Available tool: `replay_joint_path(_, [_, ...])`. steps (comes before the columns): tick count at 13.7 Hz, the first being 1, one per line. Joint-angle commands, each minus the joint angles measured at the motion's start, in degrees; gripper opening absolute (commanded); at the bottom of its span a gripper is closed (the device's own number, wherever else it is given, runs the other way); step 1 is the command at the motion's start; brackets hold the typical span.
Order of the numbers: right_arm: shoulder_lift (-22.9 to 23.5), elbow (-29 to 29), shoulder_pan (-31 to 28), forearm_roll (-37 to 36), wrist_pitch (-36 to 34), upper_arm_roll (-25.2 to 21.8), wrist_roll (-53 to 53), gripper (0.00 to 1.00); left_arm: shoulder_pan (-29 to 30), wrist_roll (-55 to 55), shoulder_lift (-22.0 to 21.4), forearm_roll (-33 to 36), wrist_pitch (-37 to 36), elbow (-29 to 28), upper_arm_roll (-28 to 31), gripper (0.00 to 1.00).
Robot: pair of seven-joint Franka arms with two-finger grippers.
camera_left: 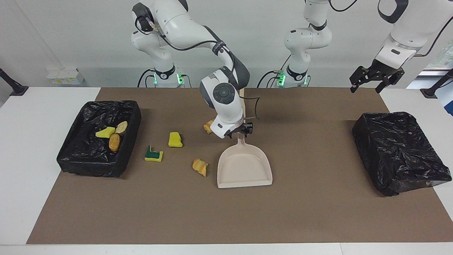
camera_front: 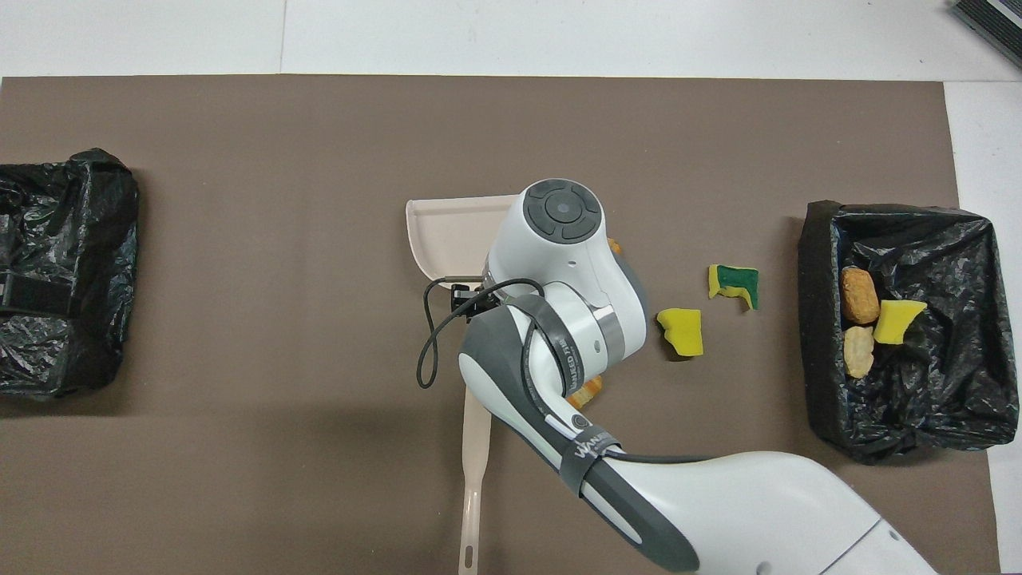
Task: Sweep and dump trash in bin
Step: 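Bring the dustpan back to the table center with the right gripper, then release the dustpan and withdraw the right gripper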
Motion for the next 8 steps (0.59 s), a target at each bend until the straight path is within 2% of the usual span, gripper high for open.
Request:
replay_joint_path(1, [-5.74, -1.62, -1.91, 1.46, -5.26, 0.36, -1.77, 1.00, 0.33, -0.41, -0.16, -0.22, -0.64, 0.67, -0.13, 1.00])
replay_joint_path(5, [-11.28, -4.60, 2.74, 1.55, -9.85, 0.45, 9.63, 1.00, 0.33, -0.41, -0.16, -0.22, -0.64, 0.67, -0.13, 1.00])
replay_joint_path(8, [-16.37, -13.36, 6.61, 1.55, -7.14, 0.45, 12.47, 1.00, 0.33, -0.41, -0.16, -0.22, -0.64, 0.67, -0.13, 1.00])
